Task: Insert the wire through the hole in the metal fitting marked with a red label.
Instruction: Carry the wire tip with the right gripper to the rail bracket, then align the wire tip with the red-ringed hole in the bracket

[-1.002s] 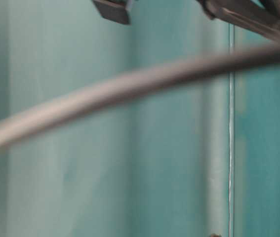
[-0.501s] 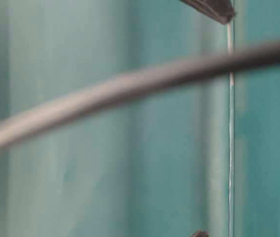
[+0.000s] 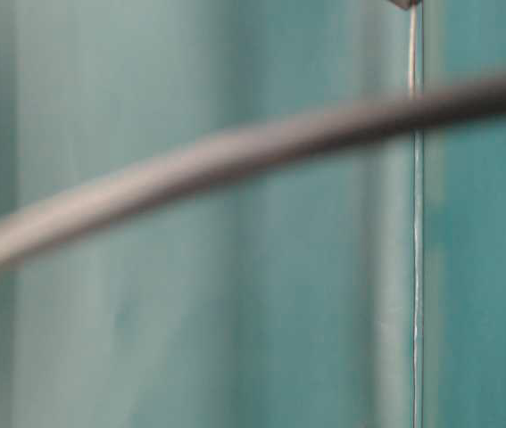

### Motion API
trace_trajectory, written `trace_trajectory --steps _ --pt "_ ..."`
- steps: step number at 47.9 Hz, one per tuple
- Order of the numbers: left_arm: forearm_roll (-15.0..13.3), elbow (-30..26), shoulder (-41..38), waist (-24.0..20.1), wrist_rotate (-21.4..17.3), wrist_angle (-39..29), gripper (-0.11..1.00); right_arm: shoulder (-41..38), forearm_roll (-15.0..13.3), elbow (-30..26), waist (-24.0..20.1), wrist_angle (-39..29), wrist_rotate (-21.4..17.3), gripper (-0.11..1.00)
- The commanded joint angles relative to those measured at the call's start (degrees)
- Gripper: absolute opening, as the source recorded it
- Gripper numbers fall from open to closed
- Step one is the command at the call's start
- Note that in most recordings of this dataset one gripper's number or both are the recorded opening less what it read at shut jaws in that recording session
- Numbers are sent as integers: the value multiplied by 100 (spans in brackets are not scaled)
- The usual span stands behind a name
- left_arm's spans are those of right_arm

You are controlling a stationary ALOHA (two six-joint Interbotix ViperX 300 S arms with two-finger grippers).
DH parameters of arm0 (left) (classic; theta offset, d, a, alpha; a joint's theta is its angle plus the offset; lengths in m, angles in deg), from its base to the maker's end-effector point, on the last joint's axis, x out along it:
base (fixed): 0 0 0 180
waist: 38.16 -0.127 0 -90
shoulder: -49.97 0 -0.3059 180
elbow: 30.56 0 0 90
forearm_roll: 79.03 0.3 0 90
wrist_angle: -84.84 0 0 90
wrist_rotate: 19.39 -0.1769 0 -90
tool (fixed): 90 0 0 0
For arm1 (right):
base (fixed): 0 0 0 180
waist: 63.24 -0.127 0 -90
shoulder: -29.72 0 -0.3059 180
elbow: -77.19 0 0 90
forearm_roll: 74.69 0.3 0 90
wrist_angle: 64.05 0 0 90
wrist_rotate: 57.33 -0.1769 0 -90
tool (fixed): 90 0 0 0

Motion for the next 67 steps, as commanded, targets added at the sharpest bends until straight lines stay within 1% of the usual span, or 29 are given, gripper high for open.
trace_trajectory --steps 1,12,18,21,23,27,28,38,43,47,50,54,61,67 --pt "-44 -35 -141 123 9 264 70 -70 97 18 -141 334 0 -1" --pt "-167 70 -817 422 53 1090 70 -659 281 -97 -404 668 53 -1" --pt "-185 149 -1213 510 308 1582 70 -1090 431 -149 -519 993 105 -1" --pt "-185 141 -1441 536 457 1749 70 -1283 554 -176 -606 1187 167 -1" --pt "-185 105 -1573 562 492 1802 70 -1406 659 -202 -677 1327 229 -1" --pt "-185 35 -1793 615 527 1872 70 -1600 976 -264 -853 1494 404 -1" --pt "-185 9 -1837 624 536 1872 70 -1652 1134 -290 -923 1538 501 -1" --pt "-185 -149 -2083 782 536 1881 69 -1872 2241 -510 -1441 1573 1257 -1" --pt "-185 -193 -2153 844 536 1942 69 -1951 2689 -580 -1652 1591 1591 -1" --pt "-185 -220 -2232 870 536 1995 69 -2013 2900 -589 -1758 1600 1696 -1" --pt "-185 -255 -2312 879 545 1995 69 -2083 3006 -598 -1819 1626 1705 -1" --pt "-185 -308 -2417 879 589 1995 69 -2197 3076 -606 -1881 1714 1705 -1" --pt "-185 -387 -2619 888 694 1995 69 -2373 3120 -668 -1942 1828 1714 -1" --pt "-185 -483 -2751 949 712 1995 69 -2461 3120 -703 -1978 1890 1714 -1"
